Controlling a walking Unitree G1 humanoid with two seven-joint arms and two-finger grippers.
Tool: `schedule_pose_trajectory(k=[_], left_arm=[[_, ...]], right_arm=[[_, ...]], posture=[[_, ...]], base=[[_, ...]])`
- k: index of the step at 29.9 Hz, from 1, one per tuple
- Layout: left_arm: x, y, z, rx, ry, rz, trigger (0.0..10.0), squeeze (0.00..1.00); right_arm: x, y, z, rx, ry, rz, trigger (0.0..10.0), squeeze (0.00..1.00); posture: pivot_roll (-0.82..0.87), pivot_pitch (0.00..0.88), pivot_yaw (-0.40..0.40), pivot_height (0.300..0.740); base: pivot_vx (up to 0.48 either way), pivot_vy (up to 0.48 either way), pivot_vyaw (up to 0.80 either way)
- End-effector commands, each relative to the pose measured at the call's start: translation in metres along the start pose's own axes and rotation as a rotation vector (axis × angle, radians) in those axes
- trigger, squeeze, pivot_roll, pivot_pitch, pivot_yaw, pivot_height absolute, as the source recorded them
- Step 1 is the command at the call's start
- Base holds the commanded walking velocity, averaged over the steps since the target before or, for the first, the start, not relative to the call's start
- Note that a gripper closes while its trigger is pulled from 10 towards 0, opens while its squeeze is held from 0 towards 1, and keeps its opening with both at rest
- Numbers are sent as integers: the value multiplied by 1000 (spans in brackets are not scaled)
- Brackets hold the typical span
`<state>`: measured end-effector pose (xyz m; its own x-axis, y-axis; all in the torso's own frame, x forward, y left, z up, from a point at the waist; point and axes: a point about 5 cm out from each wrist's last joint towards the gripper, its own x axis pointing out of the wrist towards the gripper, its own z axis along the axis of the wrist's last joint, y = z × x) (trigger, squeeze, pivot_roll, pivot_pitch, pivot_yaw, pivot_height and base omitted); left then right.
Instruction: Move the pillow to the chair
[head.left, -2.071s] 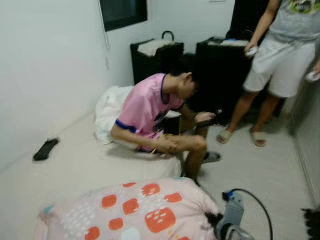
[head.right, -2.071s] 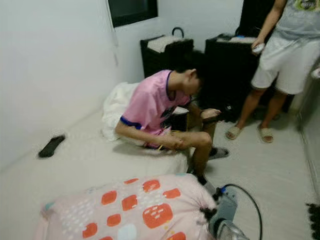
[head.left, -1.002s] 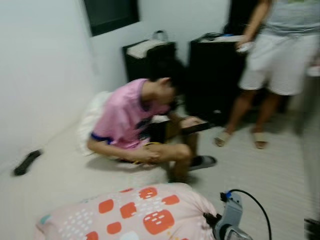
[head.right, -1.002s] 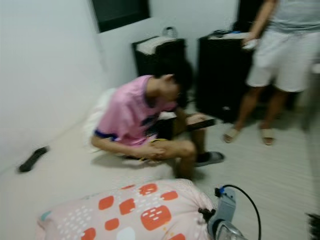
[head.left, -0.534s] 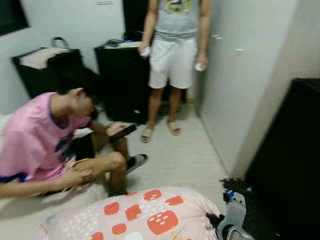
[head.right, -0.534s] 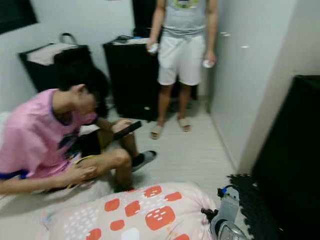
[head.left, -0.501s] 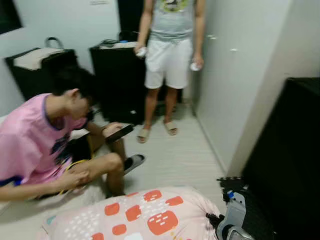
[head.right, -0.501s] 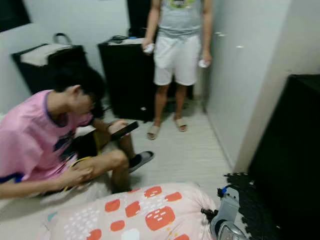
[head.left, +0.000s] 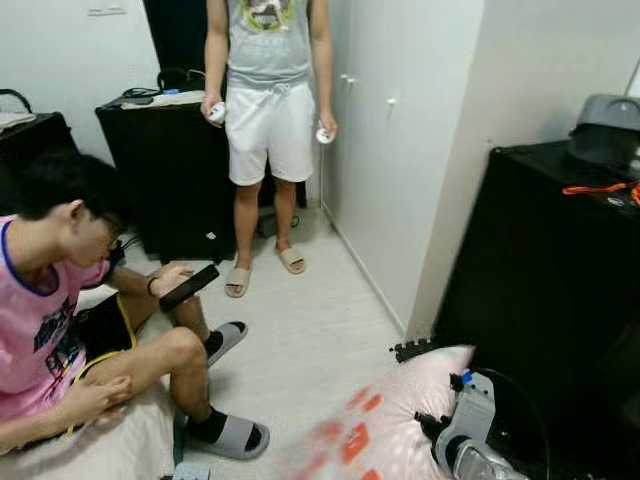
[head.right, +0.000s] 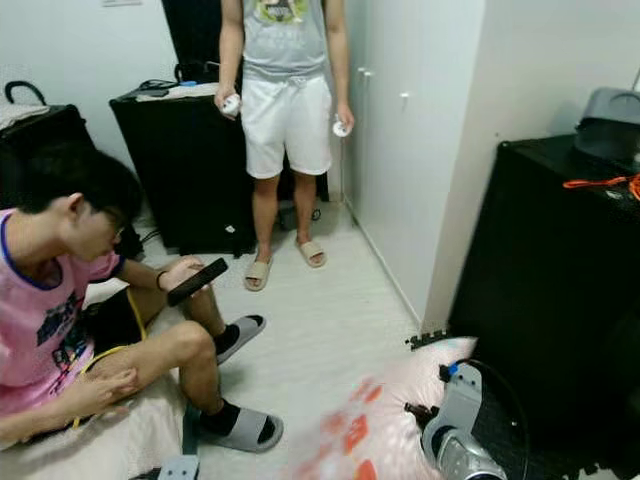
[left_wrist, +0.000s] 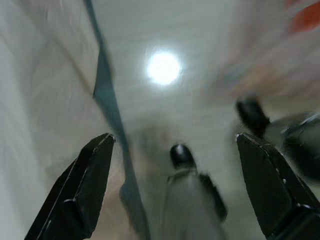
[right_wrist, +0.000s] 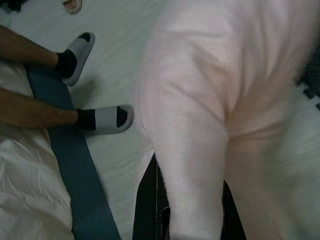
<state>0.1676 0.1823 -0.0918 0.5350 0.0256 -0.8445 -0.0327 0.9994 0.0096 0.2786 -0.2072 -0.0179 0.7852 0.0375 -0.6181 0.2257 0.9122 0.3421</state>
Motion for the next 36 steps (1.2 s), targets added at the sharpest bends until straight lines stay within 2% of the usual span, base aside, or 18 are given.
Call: schedule_pose_trajectory(k=[1, 9, 21, 25, 30, 31, 32, 33, 35, 36], left_arm=[[0, 1, -1, -4, 4, -1, 10000, 0], [-1, 1, -8, -5, 18, -4, 10000, 0], [-1, 1, -8, -8, 11, -8, 10000, 0], [-1, 1, -6, -6, 7, -7, 10000, 0], [-1, 1, -5, -1, 4, -6, 10000, 0], [-1, 1, -5, -1, 4, -6, 10000, 0], [-1, 1, -5, 0, 3, -7, 10000, 0], [-1, 1, -5, 0, 3, -7, 10000, 0], [-1, 1, -5, 2, 2, -8, 10000, 0], [-1, 1, -5, 2, 2, -8, 10000, 0]], right_arm=[[-1, -5, 8, -10, -55, -11, 10000, 0], [-5, -12, -9, -30, 2, -39, 10000, 0], [-4, -5, -15, -54, 21, -4, 10000, 0], [-1, 5, -9, -43, -4, 69, 10000, 0], [3, 37, 12, -17, -93, 303, 10000, 0], [3, 37, 12, -17, -93, 303, 10000, 0], [3, 45, 19, -8, -119, 367, 10000, 0], [3, 45, 19, -8, -119, 367, 10000, 0], [2, 59, 35, 19, -178, 494, 10000, 0], [2, 59, 35, 19, -178, 494, 10000, 0]], posture=[[-145, 36, 36, 740], [-142, 41, 34, 740], [-138, 44, 34, 740], [-138, 44, 34, 740], [-139, 42, 35, 740], [-139, 42, 35, 740], [-138, 42, 35, 740], [-138, 42, 35, 740], [-137, 42, 34, 740], [-137, 42, 34, 740]], base=[[0, 0, -800], [0, 0, -800], [0, 0, -800], [0, 0, -800], [0, 0, -800], [0, 0, -800], [0, 0, -800], [0, 0, -800], [0, 0, -800], [0, 0, -800]])
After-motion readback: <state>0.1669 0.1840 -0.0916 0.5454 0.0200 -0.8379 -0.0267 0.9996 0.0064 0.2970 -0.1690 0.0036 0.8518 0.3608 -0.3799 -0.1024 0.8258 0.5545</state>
